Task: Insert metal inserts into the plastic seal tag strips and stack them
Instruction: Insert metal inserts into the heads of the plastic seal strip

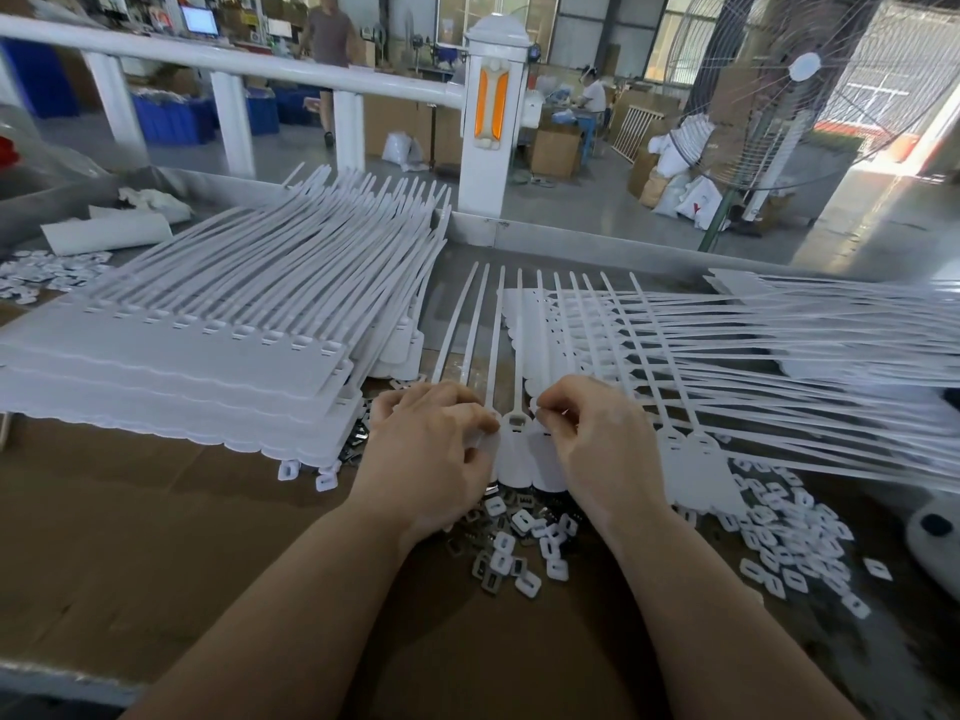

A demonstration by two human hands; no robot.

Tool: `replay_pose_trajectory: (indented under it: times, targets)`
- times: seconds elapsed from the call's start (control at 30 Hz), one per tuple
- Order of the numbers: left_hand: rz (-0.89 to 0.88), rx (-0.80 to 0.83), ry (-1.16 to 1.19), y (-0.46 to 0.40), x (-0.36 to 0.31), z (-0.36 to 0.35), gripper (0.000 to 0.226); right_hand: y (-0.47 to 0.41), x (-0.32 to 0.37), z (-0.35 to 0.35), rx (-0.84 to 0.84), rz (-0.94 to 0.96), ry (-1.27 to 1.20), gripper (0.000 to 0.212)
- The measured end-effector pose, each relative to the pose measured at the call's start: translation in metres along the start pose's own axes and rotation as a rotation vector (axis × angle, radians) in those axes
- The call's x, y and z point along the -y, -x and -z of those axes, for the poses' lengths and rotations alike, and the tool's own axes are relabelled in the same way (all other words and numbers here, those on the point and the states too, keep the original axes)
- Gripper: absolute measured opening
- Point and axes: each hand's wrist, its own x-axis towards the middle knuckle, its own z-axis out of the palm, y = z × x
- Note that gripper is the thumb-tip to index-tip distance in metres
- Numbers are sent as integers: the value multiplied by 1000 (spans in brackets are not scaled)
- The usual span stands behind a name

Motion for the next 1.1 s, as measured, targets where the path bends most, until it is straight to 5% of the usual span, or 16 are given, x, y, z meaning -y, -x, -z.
replay_pose_trajectory:
  times: [0.7, 1.1]
  targets:
    - [43, -32, 13, 4, 2, 0, 26, 6, 7, -4, 219, 185, 322, 28]
    - [48, -63, 31, 3, 3, -3, 22, 0, 9, -10, 96, 94, 248, 17]
